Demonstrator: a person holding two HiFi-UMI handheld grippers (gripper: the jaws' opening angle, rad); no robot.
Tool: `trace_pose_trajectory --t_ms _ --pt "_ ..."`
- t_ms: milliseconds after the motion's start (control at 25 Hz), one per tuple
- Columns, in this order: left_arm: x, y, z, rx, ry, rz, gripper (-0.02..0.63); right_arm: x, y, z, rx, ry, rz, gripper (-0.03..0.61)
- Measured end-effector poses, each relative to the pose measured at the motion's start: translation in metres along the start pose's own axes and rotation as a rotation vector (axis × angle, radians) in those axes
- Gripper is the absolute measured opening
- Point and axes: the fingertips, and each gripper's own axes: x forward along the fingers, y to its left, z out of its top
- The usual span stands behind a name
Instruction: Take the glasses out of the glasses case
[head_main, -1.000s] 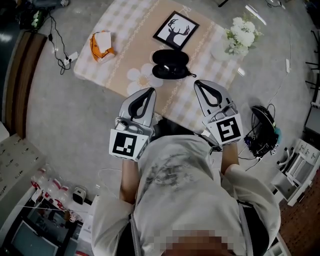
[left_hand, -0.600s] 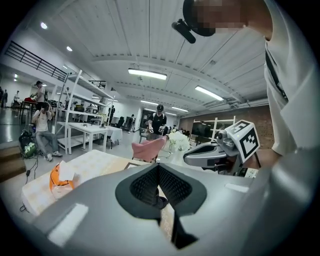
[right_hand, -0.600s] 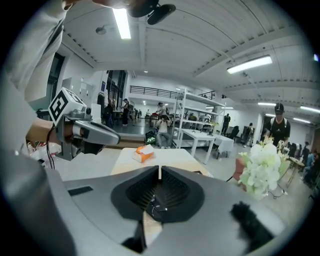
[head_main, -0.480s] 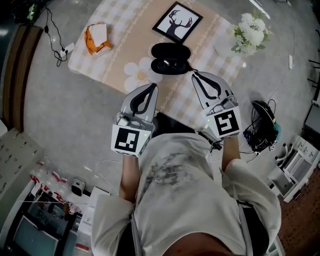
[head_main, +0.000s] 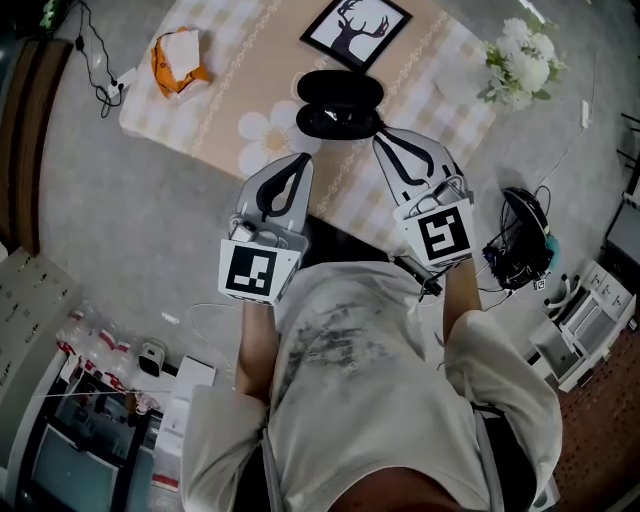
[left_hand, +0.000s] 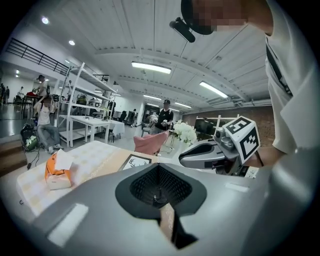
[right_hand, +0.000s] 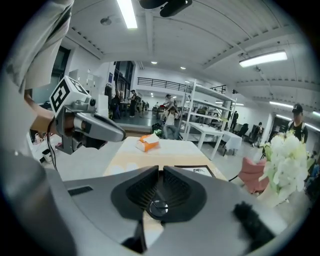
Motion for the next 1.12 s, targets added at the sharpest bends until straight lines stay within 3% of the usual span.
trace_pose_trajectory --t_ms 240,320,1120 --pt "0.011 0.003 -0.016 -0.047 0.065 -0.007 0.008 0.016 -0.003 -0.014 0.001 0.037 0.022 0.019" --pt "0.015 0.005 -0.020 -0.052 0.072 -0.008 0.008 0.022 -0.004 -0.019 0.000 0.048 0.032 0.071" --pt "0.044 0.021 -0.052 -0.092 0.119 0.008 0.008 0.070 0.002 -0.061 -0.047 0.136 0.110 0.087"
